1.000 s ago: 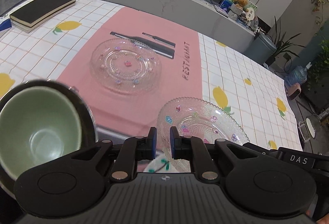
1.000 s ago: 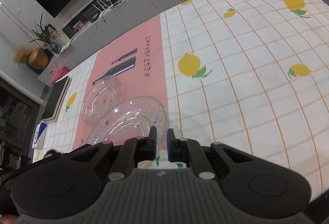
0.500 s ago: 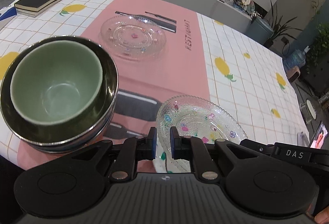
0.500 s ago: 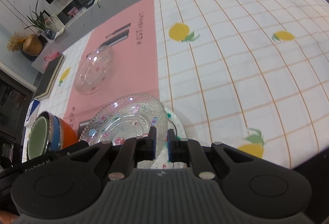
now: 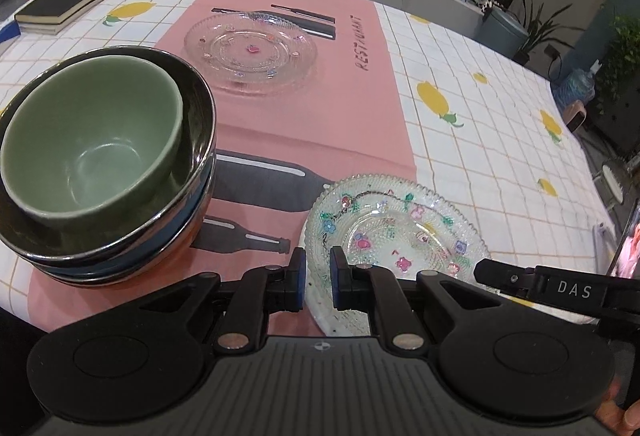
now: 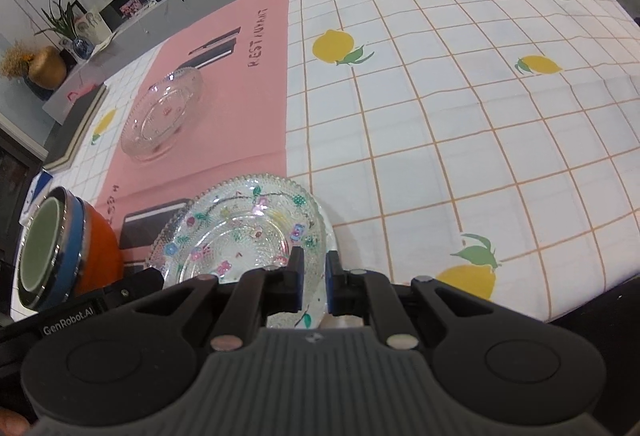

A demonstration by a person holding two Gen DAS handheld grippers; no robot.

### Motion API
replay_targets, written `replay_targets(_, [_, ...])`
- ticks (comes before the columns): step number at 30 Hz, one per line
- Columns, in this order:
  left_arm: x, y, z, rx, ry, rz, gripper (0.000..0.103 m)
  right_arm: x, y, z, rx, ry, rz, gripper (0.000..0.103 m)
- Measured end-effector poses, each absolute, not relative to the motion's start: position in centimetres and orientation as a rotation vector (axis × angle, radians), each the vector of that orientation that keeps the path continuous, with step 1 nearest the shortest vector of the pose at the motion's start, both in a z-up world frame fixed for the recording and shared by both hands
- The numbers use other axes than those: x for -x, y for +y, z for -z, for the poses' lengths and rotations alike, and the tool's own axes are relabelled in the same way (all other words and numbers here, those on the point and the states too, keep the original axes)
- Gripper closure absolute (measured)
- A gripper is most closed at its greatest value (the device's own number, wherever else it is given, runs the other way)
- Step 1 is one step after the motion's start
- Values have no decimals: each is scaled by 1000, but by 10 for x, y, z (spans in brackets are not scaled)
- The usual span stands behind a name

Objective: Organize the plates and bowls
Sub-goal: 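Carry the glass plate with both grippers and lower it onto the white plate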

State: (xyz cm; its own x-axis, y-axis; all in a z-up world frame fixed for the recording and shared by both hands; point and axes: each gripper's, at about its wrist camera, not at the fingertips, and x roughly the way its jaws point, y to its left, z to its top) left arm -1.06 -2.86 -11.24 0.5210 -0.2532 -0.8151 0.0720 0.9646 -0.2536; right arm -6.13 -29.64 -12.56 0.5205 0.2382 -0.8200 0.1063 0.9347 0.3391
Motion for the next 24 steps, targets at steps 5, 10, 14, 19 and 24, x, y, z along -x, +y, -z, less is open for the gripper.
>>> replay_targets(5, [13,-34,115,139,1000,185,91,63,-289,128,-310,1027,-79,95])
replay_targets(10, [13,-36,118,120,1007,183,91,63,-288,130,-287,1028,-72,95])
replay_targets(14, [13,-37,120,113,1011,183,91,64,-286,129,-268,1024,-68,95])
replay_targets(19, [13,-39,120,106,1008,183,91,64,-286,130,-262,1024,-64,94])
replay_targets(24, [13,-41,120,95,1011,178,91,66,-285,130,-265,1020,-69,93])
